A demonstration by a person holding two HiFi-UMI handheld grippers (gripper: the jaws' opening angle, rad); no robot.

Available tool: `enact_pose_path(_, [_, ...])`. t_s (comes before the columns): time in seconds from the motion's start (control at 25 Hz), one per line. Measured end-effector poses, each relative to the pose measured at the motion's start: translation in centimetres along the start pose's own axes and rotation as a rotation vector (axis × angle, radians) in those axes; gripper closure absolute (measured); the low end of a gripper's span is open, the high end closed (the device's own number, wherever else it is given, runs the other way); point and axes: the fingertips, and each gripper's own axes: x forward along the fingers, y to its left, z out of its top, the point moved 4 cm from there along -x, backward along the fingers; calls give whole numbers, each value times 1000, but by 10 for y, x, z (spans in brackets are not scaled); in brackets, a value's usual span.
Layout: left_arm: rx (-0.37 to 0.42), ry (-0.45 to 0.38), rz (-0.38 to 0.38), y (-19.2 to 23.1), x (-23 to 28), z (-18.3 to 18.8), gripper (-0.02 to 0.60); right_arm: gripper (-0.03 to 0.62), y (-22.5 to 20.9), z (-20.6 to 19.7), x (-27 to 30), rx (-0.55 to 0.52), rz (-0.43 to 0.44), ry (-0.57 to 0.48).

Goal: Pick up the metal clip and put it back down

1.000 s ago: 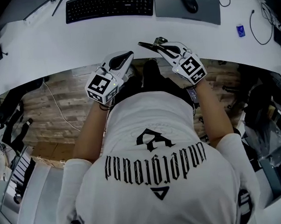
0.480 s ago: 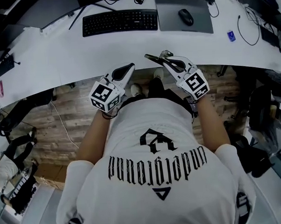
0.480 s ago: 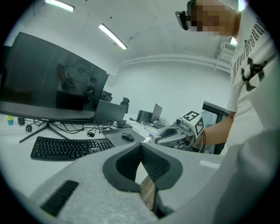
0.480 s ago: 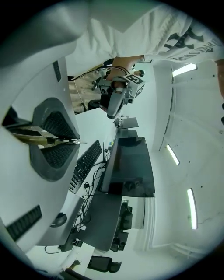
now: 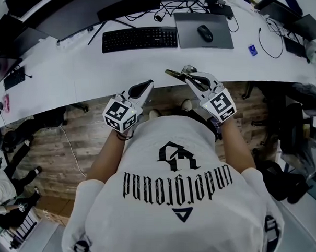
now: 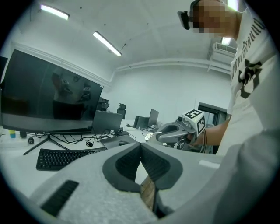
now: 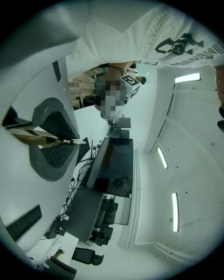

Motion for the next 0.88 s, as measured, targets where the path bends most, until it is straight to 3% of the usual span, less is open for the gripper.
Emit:
enact_pose_path(0.4, [11,-44,95,-22,24,24,568,557,-31,10,-37,-41,44,-63])
enact_pose_path(0.88, [-9,-82,214,-58,93,26,568,559,-92,-18,-85,-95,136,-83])
